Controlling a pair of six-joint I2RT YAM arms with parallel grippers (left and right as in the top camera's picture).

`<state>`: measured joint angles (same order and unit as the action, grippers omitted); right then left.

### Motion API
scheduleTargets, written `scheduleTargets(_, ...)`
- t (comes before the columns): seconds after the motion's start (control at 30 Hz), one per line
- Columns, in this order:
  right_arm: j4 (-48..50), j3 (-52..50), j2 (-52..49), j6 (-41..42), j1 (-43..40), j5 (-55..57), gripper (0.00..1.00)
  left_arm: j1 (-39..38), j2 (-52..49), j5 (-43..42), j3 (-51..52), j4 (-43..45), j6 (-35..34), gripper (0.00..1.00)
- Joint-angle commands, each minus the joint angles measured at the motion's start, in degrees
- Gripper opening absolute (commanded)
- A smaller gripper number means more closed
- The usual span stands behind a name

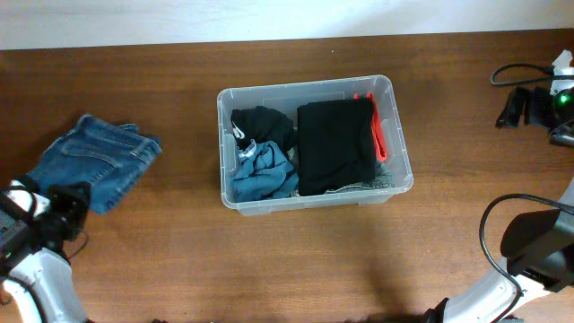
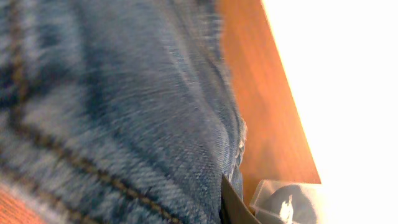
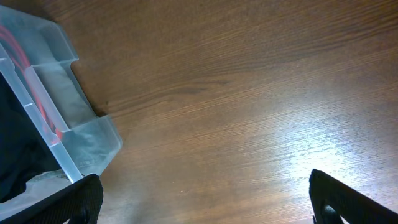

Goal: Pack container
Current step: 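Lift the jeans with the left gripper up over the bin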

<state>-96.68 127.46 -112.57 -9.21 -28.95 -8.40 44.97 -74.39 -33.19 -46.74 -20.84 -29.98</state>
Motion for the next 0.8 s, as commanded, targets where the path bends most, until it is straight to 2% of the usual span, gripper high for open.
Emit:
scheduleTargets(0.0,0.0,0.1,0.5,0.0,0.0,0.3,0.98,-1.5,4.4,0.5,-5.3,0.1,1.6,0.0)
scheduleTargets(0.47,0.0,0.1,0.5,0.0,0.0,0.3,0.98,-16.0,4.4,0.4,-21.7,1.0,1.6,0.01)
scheduleTargets(0.6,0.0,0.1,0.5,0.0,0.0,0.3,0.98,-19.9,4.4,0.2,-24.1,10.3,1.6,0.0)
scheduleTargets(0.77,0.0,0.1,0.5,0.0,0.0,0.3,0.98,-25.2,4.4,-3.8,-24.1,26.3,1.6,0.01)
